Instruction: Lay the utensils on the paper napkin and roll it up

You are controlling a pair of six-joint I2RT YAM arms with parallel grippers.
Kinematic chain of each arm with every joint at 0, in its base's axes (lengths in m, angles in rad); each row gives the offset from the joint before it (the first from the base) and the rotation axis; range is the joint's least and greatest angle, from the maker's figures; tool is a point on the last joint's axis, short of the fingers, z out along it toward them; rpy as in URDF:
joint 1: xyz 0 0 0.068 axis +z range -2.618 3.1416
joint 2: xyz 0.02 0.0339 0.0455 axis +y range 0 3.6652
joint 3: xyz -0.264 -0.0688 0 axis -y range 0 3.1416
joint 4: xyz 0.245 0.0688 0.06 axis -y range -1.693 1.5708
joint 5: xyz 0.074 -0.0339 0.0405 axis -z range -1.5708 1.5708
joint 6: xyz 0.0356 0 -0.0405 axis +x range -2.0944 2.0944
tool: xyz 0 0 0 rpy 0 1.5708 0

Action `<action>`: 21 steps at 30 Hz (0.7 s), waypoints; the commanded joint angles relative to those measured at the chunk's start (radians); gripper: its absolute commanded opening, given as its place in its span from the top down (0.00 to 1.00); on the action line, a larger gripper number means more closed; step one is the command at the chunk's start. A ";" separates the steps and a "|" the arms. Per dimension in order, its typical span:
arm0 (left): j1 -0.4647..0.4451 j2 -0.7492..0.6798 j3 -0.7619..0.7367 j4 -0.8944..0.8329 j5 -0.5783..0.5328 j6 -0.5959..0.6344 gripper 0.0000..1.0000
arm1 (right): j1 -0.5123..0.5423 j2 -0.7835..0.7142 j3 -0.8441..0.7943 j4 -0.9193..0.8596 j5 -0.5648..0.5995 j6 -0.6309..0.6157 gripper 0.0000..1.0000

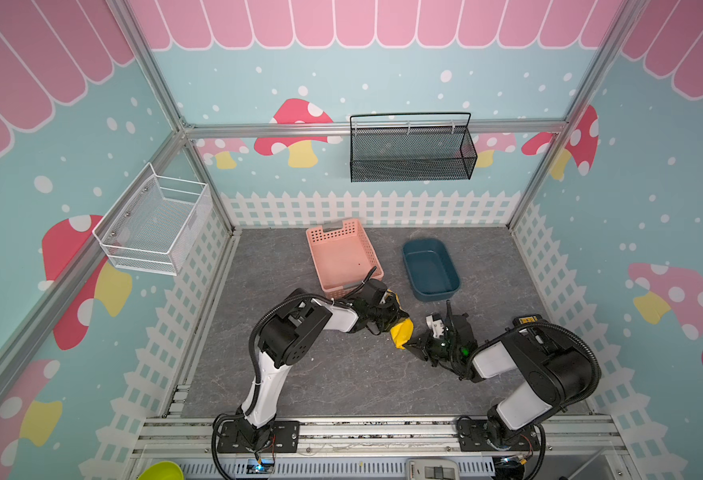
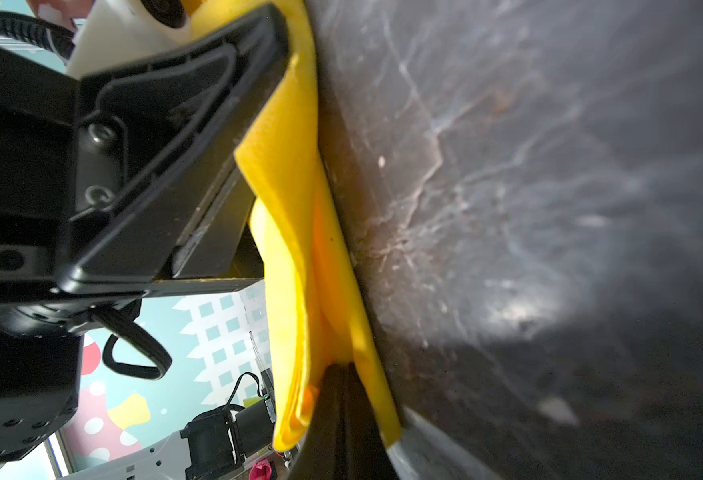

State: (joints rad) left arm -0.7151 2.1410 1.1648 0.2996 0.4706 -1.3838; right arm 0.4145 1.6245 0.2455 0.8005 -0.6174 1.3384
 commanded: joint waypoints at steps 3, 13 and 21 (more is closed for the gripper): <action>-0.007 -0.003 0.072 -0.109 -0.042 -0.004 0.97 | 0.013 0.035 -0.007 -0.067 0.011 -0.009 1.00; -0.009 0.031 0.114 -0.162 -0.079 0.012 0.97 | 0.012 0.028 -0.007 -0.075 0.012 -0.010 1.00; -0.011 0.066 0.131 -0.194 -0.098 0.012 0.96 | 0.012 0.022 -0.008 -0.076 0.012 -0.009 1.00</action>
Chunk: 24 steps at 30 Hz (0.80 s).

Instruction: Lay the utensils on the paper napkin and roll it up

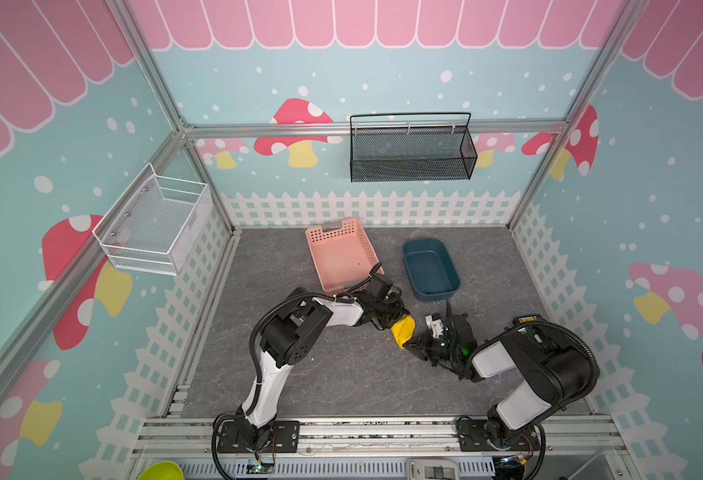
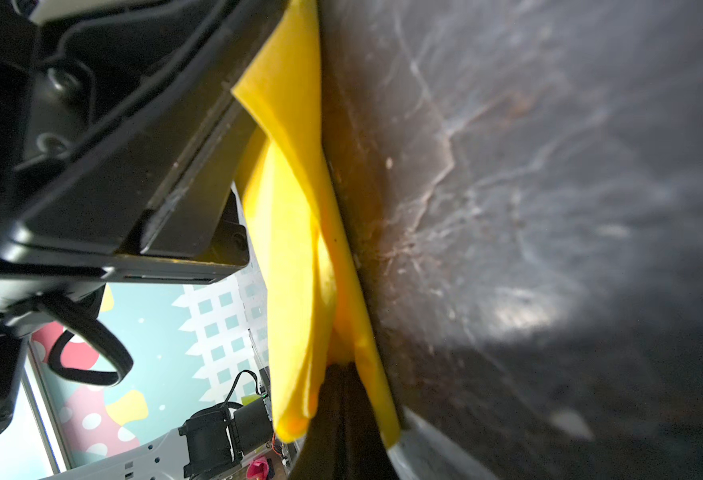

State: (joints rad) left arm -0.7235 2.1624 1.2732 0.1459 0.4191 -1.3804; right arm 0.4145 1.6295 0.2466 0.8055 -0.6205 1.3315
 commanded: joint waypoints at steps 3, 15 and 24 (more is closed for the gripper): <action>-0.007 0.065 0.040 -0.042 -0.028 0.016 0.96 | 0.012 0.015 -0.008 -0.081 0.015 -0.002 1.00; -0.014 0.074 0.009 -0.099 -0.009 0.122 0.96 | 0.012 -0.049 0.022 -0.160 0.036 -0.026 0.98; -0.005 0.080 -0.004 -0.094 0.002 0.136 0.96 | -0.005 -0.216 0.041 -0.310 0.046 -0.054 0.86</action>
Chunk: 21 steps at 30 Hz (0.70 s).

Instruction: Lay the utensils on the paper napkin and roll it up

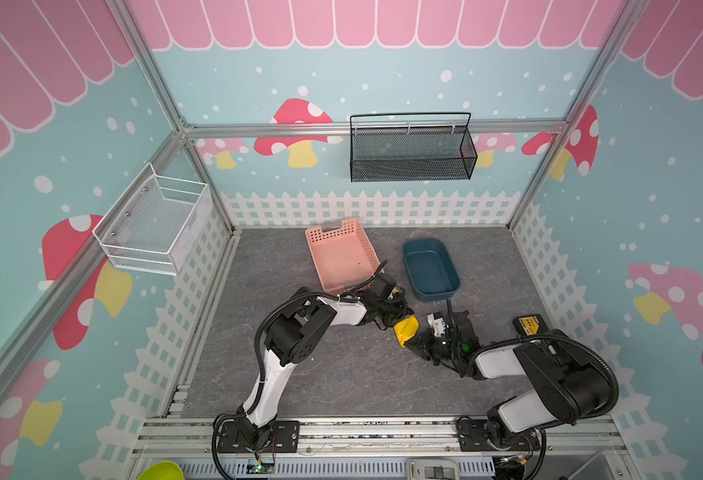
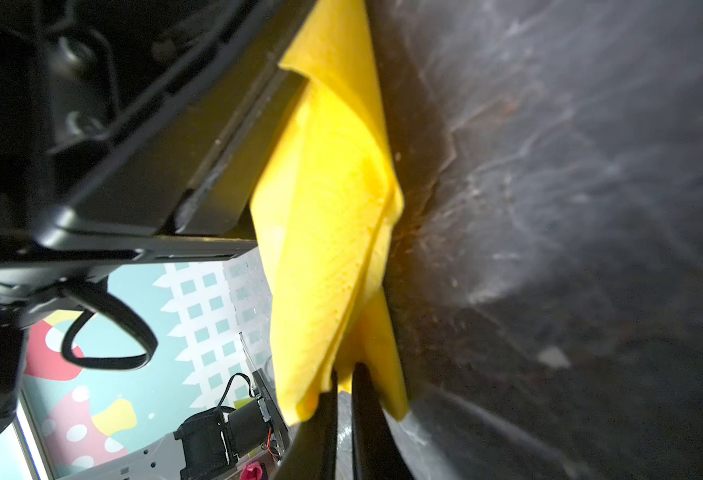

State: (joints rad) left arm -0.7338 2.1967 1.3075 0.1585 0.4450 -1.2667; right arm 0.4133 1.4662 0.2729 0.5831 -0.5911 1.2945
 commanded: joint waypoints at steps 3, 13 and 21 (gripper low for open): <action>0.006 0.047 -0.036 -0.108 -0.024 0.023 0.96 | -0.023 -0.143 0.004 -0.158 0.030 -0.027 0.83; 0.007 0.048 -0.034 -0.103 -0.022 0.021 0.96 | -0.079 -0.192 0.014 -0.193 0.003 -0.027 0.67; 0.006 0.042 -0.040 -0.102 -0.020 0.021 0.95 | -0.082 -0.077 0.047 -0.110 -0.036 -0.024 0.65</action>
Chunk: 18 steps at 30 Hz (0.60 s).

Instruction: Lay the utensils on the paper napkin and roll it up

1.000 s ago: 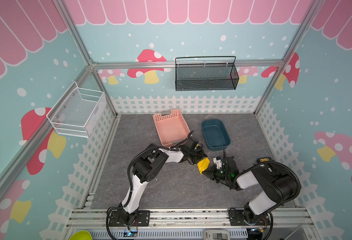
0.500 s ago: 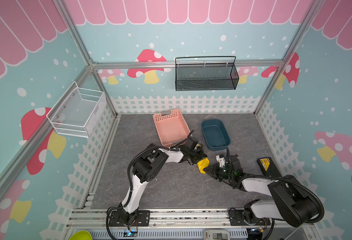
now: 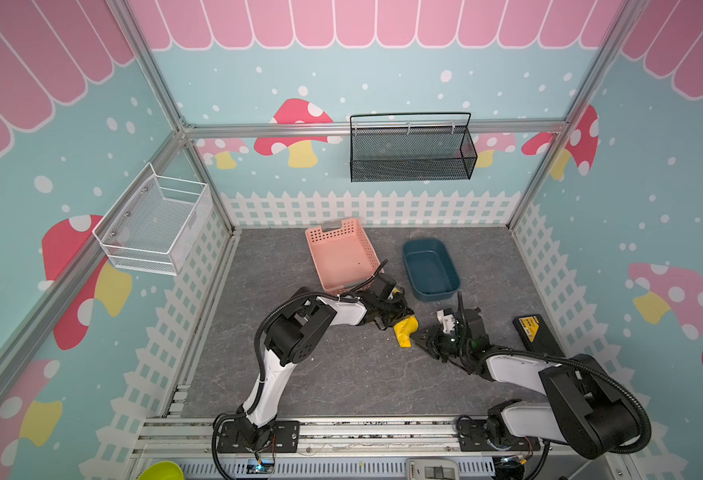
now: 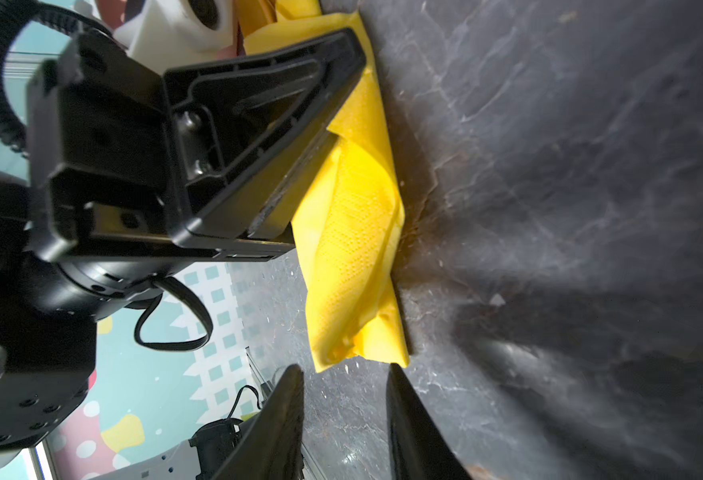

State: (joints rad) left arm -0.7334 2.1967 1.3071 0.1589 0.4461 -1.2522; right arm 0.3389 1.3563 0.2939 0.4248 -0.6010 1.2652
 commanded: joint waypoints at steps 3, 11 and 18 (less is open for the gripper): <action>0.008 0.040 -0.040 -0.103 -0.023 0.008 0.95 | -0.008 0.064 0.029 0.091 -0.033 0.018 0.66; 0.009 0.031 -0.046 -0.098 -0.029 0.010 0.95 | -0.014 0.109 0.045 0.104 -0.031 0.008 0.74; 0.012 -0.002 -0.069 -0.042 -0.032 0.001 0.90 | -0.015 0.116 0.036 0.113 -0.037 0.003 1.00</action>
State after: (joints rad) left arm -0.7303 2.1933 1.2884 0.1871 0.4480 -1.2526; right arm 0.3271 1.4651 0.3260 0.5232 -0.6308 1.2663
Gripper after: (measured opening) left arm 0.090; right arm 0.044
